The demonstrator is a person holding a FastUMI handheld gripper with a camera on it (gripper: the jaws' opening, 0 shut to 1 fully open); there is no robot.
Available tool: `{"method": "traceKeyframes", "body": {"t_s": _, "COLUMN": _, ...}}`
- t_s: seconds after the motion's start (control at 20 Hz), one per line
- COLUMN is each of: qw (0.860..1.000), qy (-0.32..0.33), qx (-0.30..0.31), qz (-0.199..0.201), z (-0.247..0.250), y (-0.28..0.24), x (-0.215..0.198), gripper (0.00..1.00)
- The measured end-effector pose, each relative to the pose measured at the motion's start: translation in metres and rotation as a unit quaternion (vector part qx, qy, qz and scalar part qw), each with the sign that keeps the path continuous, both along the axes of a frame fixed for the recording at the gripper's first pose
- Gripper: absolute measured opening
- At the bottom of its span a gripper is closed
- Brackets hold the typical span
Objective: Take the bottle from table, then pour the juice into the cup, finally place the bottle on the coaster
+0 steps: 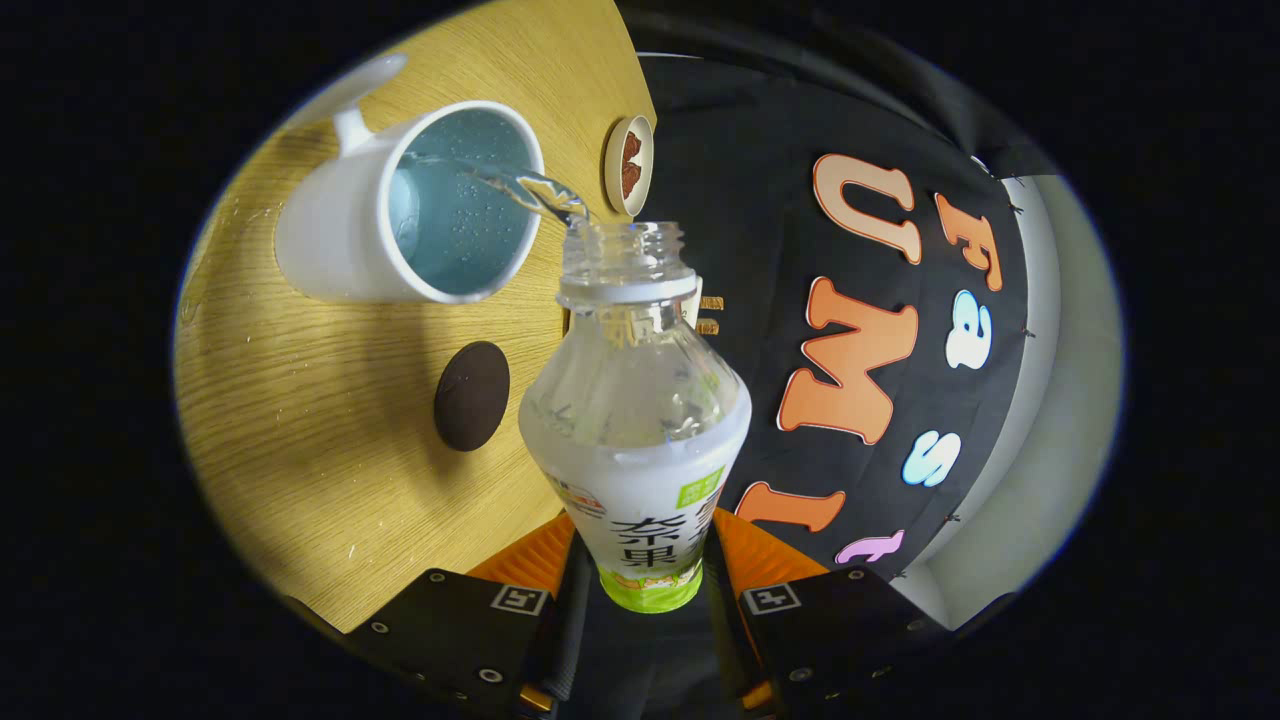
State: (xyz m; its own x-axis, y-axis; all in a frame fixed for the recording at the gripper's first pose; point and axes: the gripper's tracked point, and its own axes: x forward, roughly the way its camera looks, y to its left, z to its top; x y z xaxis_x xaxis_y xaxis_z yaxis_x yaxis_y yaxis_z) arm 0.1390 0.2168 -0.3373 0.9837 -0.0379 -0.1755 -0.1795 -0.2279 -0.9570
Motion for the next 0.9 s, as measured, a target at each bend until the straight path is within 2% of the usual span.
{"method": "traceKeyframes", "body": {"t_s": 0.9, "qw": 1.0, "qy": 0.008, "qx": -0.029, "qz": 0.0, "z": 0.0009, "y": -0.0062, "x": 0.0056, "gripper": 0.56}}
